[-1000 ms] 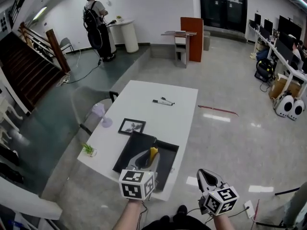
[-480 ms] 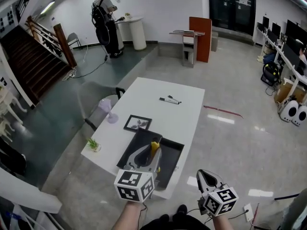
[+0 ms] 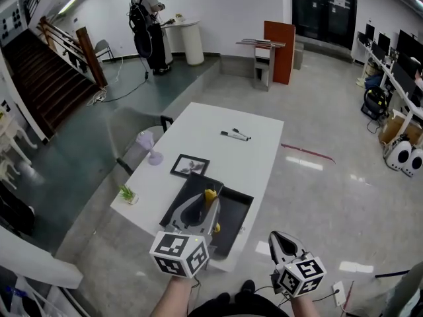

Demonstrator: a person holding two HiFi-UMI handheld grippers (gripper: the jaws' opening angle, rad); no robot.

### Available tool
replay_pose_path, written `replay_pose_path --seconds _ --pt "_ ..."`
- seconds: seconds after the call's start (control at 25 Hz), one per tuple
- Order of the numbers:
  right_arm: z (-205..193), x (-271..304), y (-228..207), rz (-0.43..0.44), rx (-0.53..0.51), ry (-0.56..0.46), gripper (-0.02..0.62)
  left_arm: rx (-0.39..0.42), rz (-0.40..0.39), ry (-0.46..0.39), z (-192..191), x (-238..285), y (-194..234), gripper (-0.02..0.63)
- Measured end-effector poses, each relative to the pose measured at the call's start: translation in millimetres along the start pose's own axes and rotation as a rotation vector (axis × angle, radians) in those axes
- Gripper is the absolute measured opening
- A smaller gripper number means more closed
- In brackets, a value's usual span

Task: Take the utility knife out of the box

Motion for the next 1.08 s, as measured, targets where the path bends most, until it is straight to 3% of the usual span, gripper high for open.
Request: replay_pose_path --seconds 1.08 --pt "3 0 -6 0.0 -0.049 0.014 0.0 0.009 -0.003 0.023 -4 14 -3 0.114"
Point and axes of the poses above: the fingertips, and each gripper's own axes: x forward along the fingers, y to its left, z out of its top, the point moved 5 cm from there along -x, backward along the fingers, and after that the axes turned 4 degrees about y, right-handed, at the moved point
